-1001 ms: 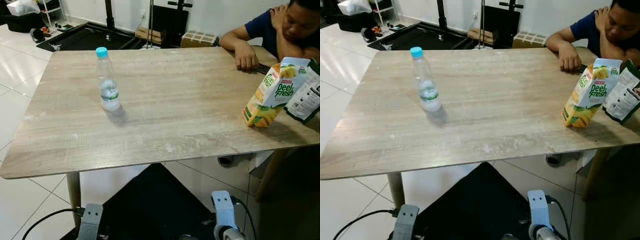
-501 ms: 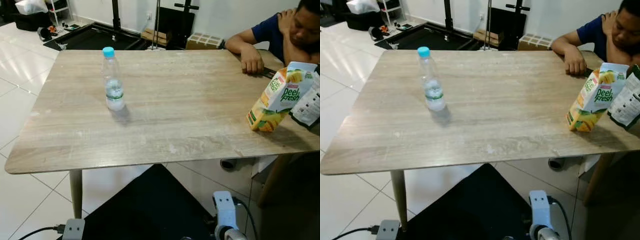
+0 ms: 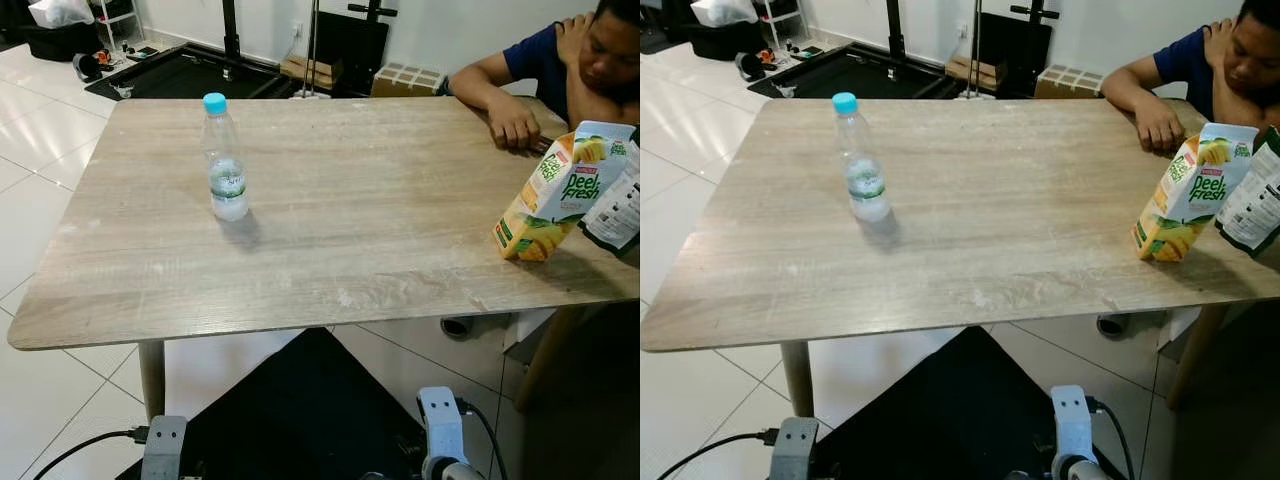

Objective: Restocking fridge

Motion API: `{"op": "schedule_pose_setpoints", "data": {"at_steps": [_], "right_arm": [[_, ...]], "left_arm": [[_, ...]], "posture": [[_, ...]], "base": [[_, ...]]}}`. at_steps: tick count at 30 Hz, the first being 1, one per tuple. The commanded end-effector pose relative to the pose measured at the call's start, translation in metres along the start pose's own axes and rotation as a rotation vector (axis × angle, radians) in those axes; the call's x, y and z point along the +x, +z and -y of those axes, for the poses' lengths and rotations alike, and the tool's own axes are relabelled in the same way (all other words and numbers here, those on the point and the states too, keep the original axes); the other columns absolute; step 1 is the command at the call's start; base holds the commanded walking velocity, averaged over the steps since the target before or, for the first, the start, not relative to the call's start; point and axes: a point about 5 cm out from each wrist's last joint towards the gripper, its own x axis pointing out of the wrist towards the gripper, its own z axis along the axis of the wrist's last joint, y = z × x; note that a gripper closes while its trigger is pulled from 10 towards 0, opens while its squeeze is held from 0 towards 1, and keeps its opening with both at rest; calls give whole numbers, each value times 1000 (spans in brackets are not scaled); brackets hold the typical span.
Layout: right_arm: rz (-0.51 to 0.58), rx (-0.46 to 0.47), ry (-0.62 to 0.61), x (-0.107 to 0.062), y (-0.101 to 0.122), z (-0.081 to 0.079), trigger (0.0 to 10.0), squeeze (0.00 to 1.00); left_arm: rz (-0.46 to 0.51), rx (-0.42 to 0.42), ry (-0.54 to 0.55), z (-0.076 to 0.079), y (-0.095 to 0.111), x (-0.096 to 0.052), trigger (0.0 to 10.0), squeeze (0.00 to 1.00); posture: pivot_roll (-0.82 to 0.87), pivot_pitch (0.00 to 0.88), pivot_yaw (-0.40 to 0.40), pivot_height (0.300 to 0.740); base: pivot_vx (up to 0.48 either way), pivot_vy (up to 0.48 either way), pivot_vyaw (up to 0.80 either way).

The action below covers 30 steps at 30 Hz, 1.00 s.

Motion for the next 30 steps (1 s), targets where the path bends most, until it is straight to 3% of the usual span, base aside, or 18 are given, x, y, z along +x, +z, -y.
{"op": "schedule_pose_setpoints", "data": {"at_steps": [1, 8, 10, 15, 18, 20, 22, 24, 25, 30], "right_arm": [[-8, 32, -9, -1, -2, 3, 10000, 0], [-55, -11, 1, -2, -10, -3, 10000, 0], [-25, 1, 22, -1, -7, -5, 10000, 0], [-3, 32, 14, 0, -3, -6, 10000, 0], [-47, -9, 26, -1, -11, -8, 10000, 0], [-68, -58, 47, -1, -13, -10, 10000, 0], [-52, -52, 55, -1, -11, -10, 10000, 0], [-1, 22, 7, 1, 0, -6, 10000, 0], [-10, 16, 7, 1, -2, -6, 10000, 0], [-39, -14, 17, 0, -7, -8, 10000, 0]], "left_arm": [[-45, 12, -19, 3, -9, -3, 10000, 0], [-86, -15, 10, 3, -15, -3, 10000, 0], [-82, -35, -18, 6, -16, -4, 10000, 0], [-95, 8, -48, 9, -19, -5, 10000, 0], [-96, -17, -29, 8, -21, -6, 10000, 0], [-116, -50, -4, 5, -24, -7, 10000, 0], [-111, -63, -9, 6, -24, -7, 10000, 0], [-118, 17, -49, 9, -22, -6, 10000, 0], [-121, 23, -48, 9, -22, -5, 10000, 0], [-110, -26, -17, 7, -18, -4, 10000, 0]], "posture": [[-99, 87, -25, 740], [-77, 72, -41, 740], [-95, 68, -16, 740], [-81, 67, -32, 740], [-71, 61, -48, 740], [-98, 57, -8, 740], [-98, 57, -8, 740], [-82, 46, -30, 740], [-82, 37, -35, 740], [-91, 48, -37, 740]], "base": [[0, 0, 0], [0, 0, 0], [0, 0, 0], [0, 0, 0], [0, 0, 0], [0, 0, 0], [0, 0, 0], [0, 0, 0], [0, 0, 0], [0, 0, 0]]}}
